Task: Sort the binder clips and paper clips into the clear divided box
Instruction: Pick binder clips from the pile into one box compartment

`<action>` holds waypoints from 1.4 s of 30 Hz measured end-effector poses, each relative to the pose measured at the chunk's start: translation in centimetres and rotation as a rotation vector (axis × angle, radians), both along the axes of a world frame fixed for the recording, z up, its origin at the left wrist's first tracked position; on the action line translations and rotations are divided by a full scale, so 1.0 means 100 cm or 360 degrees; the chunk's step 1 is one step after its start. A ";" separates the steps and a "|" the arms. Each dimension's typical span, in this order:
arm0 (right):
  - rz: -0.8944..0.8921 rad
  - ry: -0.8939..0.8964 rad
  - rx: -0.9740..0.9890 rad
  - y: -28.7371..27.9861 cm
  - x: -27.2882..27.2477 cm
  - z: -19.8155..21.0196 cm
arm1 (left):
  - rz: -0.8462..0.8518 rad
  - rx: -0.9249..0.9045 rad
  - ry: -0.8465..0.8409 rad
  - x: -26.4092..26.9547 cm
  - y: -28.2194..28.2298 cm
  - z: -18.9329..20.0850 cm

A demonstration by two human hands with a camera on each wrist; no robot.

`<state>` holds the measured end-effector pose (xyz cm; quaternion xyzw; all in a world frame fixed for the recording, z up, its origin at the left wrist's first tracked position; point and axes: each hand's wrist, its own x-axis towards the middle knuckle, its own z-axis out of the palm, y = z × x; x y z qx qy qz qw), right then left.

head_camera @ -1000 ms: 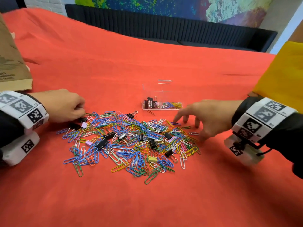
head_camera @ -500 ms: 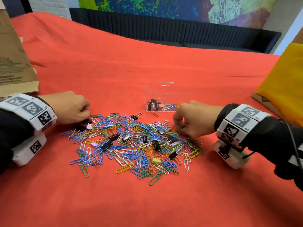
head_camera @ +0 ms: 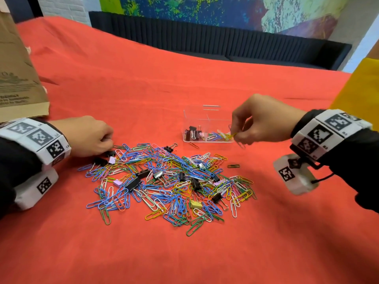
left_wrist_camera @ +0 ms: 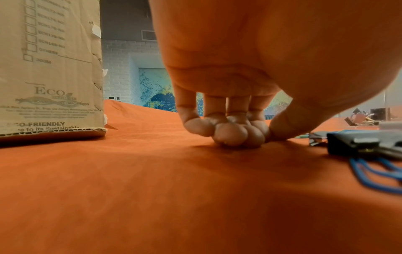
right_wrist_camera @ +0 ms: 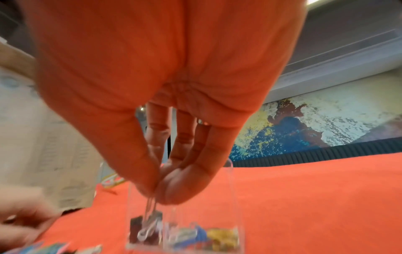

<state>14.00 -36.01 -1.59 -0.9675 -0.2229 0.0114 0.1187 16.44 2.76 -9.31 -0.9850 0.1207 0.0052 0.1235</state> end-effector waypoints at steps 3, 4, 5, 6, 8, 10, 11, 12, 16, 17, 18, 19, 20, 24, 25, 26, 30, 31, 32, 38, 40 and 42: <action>-0.0107 -0.0288 0.0076 0.001 0.017 0.014 | -0.0012 -0.0009 0.0001 0.001 0.001 -0.001; -0.0146 -0.0388 0.0052 0.002 0.023 0.017 | -0.0011 -0.0009 0.0001 0.001 0.001 -0.001; -0.0186 -0.0451 0.0018 0.005 0.030 0.018 | -0.0011 -0.0013 -0.0001 0.002 0.002 -0.001; -0.0220 -0.0480 -0.0017 0.007 0.037 0.017 | -0.0007 -0.0017 -0.0003 0.002 0.002 -0.002; -0.0239 -0.0500 -0.0095 0.014 0.047 0.012 | -0.0005 -0.0019 -0.0008 0.003 0.003 -0.002; -0.0235 -0.0488 -0.0135 0.020 0.052 0.005 | -0.0011 -0.0015 -0.0015 0.004 0.003 -0.003; -0.0231 -0.0475 -0.0138 0.022 0.054 0.003 | -0.0014 -0.0016 -0.0019 0.004 0.003 -0.003; -0.0229 -0.0462 -0.0143 0.024 0.056 0.000 | -0.0015 -0.0015 -0.0024 0.004 0.003 -0.003; -0.0231 -0.0460 -0.0137 0.021 0.056 -0.003 | -0.0036 -0.0019 -0.0036 0.006 0.006 -0.005; -0.0224 -0.0475 -0.0132 0.019 0.055 -0.003 | -0.0040 -0.0021 -0.0034 0.007 0.006 -0.006; -0.0206 -0.0500 -0.0124 0.017 0.053 -0.001 | -0.0046 -0.0012 -0.0032 0.007 0.006 -0.006; -0.0185 -0.0523 -0.0111 0.015 0.050 0.000 | -0.0052 0.0001 -0.0033 0.007 0.006 -0.006; -0.0159 -0.0536 -0.0098 0.014 0.045 0.002 | -0.0056 0.0008 -0.0033 0.007 0.006 -0.006; 0.0028 -0.0377 -0.0120 0.012 0.018 0.000 | -0.0059 0.0002 -0.0041 0.007 0.006 -0.006; 0.0078 -0.0260 -0.0157 0.012 0.011 -0.003 | -0.0062 0.0005 -0.0042 0.007 0.006 -0.006; 0.0123 -0.0123 -0.0230 0.012 0.006 -0.008 | -0.0064 0.0010 -0.0043 0.007 0.006 -0.006; 0.0268 0.0198 -0.0542 0.016 -0.003 -0.037 | -0.0063 0.0007 -0.0040 0.008 0.007 -0.007; 0.0290 0.0178 -0.0531 0.018 -0.003 -0.043 | -0.0057 0.0001 -0.0037 0.008 0.008 -0.007; 0.0300 0.0142 -0.0495 0.020 -0.004 -0.046 | -0.0055 -0.0004 -0.0040 0.008 0.008 -0.007; 0.0291 0.0048 -0.0372 0.035 -0.007 -0.050 | -0.0031 -0.0034 -0.0027 0.007 0.007 -0.005; 0.0286 0.0050 -0.0356 0.035 -0.007 -0.045 | -0.0024 -0.0029 -0.0016 0.006 0.005 -0.004; 0.0287 0.0038 -0.0332 0.034 -0.005 -0.036 | -0.0024 -0.0026 -0.0016 0.004 0.003 -0.004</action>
